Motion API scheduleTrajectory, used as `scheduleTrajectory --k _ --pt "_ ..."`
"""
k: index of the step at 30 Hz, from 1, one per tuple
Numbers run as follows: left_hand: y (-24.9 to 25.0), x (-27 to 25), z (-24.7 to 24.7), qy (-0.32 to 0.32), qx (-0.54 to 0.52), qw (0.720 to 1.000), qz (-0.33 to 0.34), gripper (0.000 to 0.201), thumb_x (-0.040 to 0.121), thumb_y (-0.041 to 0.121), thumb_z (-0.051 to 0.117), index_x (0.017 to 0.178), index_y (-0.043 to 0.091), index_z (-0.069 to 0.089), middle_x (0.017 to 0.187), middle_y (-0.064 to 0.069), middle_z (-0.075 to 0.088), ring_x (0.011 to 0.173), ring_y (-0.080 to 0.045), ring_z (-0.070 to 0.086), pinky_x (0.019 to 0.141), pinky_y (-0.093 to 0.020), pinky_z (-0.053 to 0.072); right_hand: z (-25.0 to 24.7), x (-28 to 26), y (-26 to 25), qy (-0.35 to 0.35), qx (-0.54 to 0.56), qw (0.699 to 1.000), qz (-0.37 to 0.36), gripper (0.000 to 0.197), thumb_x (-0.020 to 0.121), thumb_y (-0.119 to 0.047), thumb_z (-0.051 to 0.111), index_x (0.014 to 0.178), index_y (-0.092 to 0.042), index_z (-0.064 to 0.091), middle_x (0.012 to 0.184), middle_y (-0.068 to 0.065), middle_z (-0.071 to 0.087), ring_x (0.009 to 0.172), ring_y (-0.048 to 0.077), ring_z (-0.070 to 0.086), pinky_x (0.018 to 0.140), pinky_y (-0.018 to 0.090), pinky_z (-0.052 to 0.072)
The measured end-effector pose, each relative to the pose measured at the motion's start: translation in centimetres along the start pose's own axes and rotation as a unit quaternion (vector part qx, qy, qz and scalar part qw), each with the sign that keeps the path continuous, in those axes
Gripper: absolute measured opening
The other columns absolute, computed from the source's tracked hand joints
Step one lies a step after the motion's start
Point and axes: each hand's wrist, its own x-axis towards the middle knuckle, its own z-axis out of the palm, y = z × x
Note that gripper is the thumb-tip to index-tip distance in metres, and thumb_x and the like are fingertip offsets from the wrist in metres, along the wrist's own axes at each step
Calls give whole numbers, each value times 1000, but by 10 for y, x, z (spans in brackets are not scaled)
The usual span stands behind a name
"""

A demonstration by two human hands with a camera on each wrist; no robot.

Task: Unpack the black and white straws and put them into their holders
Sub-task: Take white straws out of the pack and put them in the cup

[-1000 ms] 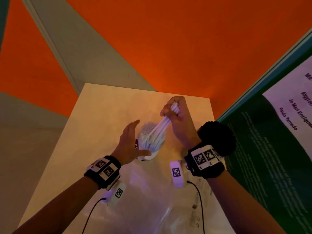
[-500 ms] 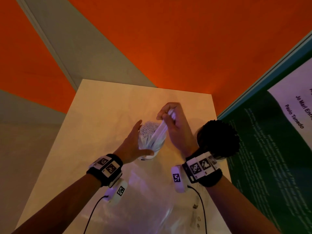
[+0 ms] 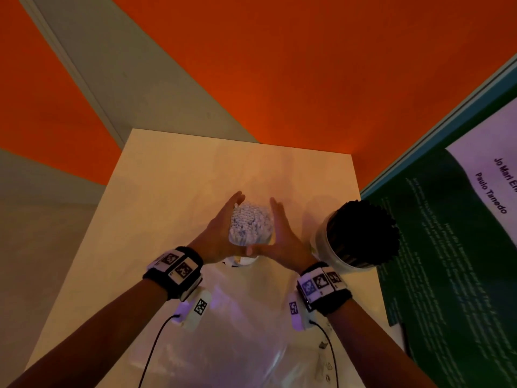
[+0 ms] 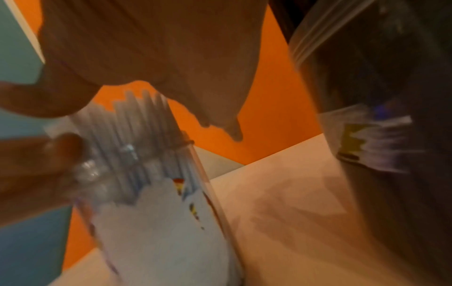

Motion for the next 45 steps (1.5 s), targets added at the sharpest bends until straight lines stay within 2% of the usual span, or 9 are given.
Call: scheduleTrajectory --k 3,6,14,22,28,33,38,41,45 --pt "5 5 2 -26 -14 999 31 103 60 52 83 137 46 14 141 16 37 130 4 39 108 -32 39 8 13 -13 -22 151 987 -58 99 65 -17 87 145 -24 29 151 9 36 140 21 35 112 47 34" --pt "9 7 -2 29 -23 998 40 83 59 61 79 123 36 33 120 15 50 105 14 52 86 -18 46 12 17 -22 13 192 977 -94 49 73 -14 80 113 -33 62 111 -9 69 106 5 62 91 30 51" --pt "9 2 -10 7 73 995 68 102 66 55 77 141 52 9 152 22 18 140 2 20 112 -25 31 8 8 -16 -45 219 973 -54 120 53 -55 82 149 -20 19 151 6 33 138 19 36 111 41 37" --pt "31 -2 -11 17 396 902 172 107 68 81 54 151 32 7 160 9 -2 147 -13 -6 117 -47 10 5 6 -2 -53 172 982 -59 139 46 -82 65 152 -21 -1 159 -4 8 144 8 16 117 28 24" --pt "25 -6 4 -80 559 798 208 84 82 79 32 150 31 21 160 -2 12 147 -26 9 114 -52 21 6 10 23 -122 122 984 -43 96 73 -28 80 133 -55 10 143 -29 20 144 10 20 103 9 30" --pt "42 -14 1 -56 648 731 208 91 82 73 38 152 27 6 160 -10 5 147 -33 6 110 -65 13 12 15 28 -81 78 993 -41 118 63 -42 84 151 -34 6 158 -14 11 145 10 18 114 37 31" --pt "33 -78 -4 66 515 806 284 39 85 37 57 118 16 57 119 -12 57 110 -33 54 95 -41 38 12 -5 37 -15 -30 995 97 99 71 -44 79 148 -15 24 152 3 28 138 21 33 111 38 32" --pt "-2 -134 4 0 498 828 258 24 90 38 52 83 18 63 81 -1 60 69 -22 58 63 -31 45 16 -46 40 12 -108 994 -27 43 77 -31 77 111 -15 57 113 2 48 103 17 51 87 28 40" --pt "-65 -183 20 -185 571 800 33 63 93 64 25 133 21 49 129 -8 52 112 -24 55 85 -31 48 45 -105 39 -184 -246 942 -134 17 83 -37 67 91 -22 65 101 -2 59 95 16 51 87 34 41"
